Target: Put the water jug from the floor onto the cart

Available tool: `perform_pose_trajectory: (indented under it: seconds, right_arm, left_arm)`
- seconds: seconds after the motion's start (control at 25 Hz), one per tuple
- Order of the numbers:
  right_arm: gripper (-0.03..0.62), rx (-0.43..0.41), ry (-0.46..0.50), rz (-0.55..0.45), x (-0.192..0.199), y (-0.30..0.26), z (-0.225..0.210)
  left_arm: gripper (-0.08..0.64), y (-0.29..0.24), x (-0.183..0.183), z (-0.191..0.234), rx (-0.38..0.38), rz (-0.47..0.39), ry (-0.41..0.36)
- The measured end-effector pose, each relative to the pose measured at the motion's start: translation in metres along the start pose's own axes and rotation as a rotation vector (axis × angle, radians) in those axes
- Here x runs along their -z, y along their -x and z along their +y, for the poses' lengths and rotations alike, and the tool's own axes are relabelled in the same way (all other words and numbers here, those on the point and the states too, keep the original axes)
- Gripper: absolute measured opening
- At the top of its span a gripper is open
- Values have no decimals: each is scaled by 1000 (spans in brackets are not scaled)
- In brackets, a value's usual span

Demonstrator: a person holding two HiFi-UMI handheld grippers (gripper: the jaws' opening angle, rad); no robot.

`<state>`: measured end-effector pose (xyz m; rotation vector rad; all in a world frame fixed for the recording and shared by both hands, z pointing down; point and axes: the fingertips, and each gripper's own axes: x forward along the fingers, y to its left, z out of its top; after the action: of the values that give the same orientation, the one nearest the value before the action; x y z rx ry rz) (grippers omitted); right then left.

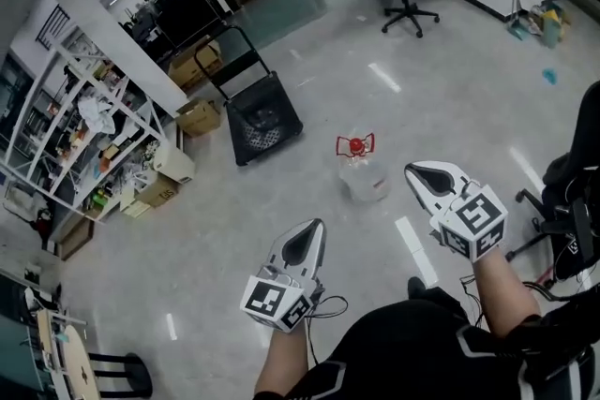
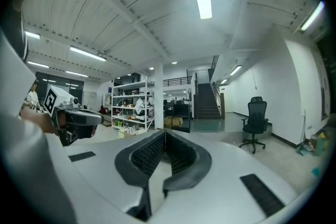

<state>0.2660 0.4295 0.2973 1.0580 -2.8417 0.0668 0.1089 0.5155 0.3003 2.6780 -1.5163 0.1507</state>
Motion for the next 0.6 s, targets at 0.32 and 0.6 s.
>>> perform_pose_trajectory:
  seconds: [0.32,0.6]
  right_arm:
    - [3,-52,-38,-34,-6,-61,-81]
    - [5,-48,-97,-23,9,-130,-126]
  left_arm:
    - [-9,-77,-8,42,-59,35,-2]
    - [-9,-126,6,96,-52,61,32]
